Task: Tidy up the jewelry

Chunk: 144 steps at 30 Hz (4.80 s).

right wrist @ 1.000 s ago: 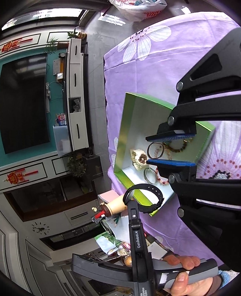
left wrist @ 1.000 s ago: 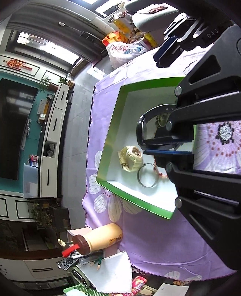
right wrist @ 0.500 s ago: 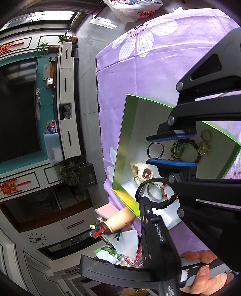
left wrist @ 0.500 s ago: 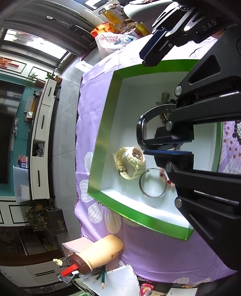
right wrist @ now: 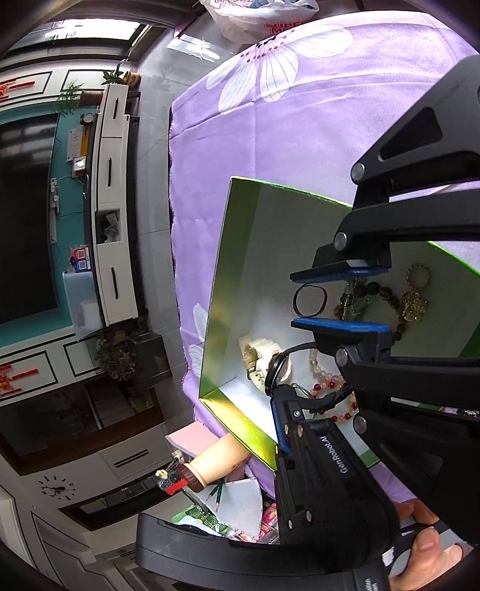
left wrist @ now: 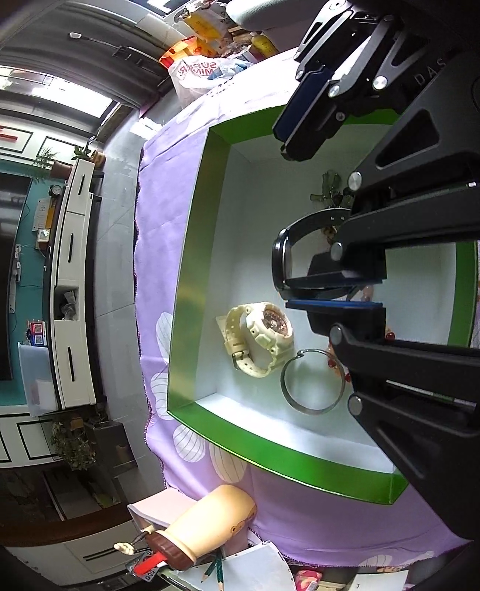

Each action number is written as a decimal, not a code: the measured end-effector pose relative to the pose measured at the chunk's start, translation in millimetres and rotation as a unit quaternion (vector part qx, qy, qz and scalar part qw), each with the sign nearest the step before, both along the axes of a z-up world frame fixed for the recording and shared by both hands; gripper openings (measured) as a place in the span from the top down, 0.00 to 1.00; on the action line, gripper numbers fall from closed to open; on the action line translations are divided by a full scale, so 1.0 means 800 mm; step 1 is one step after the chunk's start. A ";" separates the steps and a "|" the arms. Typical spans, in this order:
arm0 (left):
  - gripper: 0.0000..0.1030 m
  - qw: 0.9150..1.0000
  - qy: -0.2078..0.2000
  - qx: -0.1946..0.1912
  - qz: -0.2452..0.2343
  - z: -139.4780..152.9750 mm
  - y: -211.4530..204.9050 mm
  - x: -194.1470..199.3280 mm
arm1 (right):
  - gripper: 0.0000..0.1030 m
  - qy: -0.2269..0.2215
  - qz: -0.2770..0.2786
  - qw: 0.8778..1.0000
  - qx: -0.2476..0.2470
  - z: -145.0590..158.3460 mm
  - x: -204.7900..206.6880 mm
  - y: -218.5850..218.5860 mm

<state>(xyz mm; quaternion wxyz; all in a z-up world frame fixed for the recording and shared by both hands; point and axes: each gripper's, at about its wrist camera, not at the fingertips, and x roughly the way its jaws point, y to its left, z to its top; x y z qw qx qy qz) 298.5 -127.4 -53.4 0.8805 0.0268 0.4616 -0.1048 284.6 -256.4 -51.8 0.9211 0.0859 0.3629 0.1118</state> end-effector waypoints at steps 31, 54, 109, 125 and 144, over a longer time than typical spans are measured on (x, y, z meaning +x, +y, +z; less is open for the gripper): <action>0.94 0.999 0.014 0.034 -0.006 -0.025 -0.012 0.015 | 0.82 0.048 0.010 0.999 -0.022 -0.024 0.031 0.014; 0.94 0.999 0.016 0.038 -0.006 -0.025 -0.009 0.019 | 0.82 0.054 0.011 0.998 -0.036 -0.027 0.036 0.019; 0.17 0.999 -0.017 0.042 0.013 0.035 0.034 -0.016 | 0.29 0.053 -0.041 0.996 -0.054 0.017 -0.004 0.006; 0.02 0.998 -0.033 0.052 0.009 0.073 0.046 -0.042 | 0.01 0.068 -0.060 0.993 -0.079 0.037 -0.027 0.012; 0.02 0.997 -0.013 0.067 0.023 0.134 0.067 -0.049 | 0.01 0.100 -0.092 0.986 -0.099 0.089 -0.044 0.028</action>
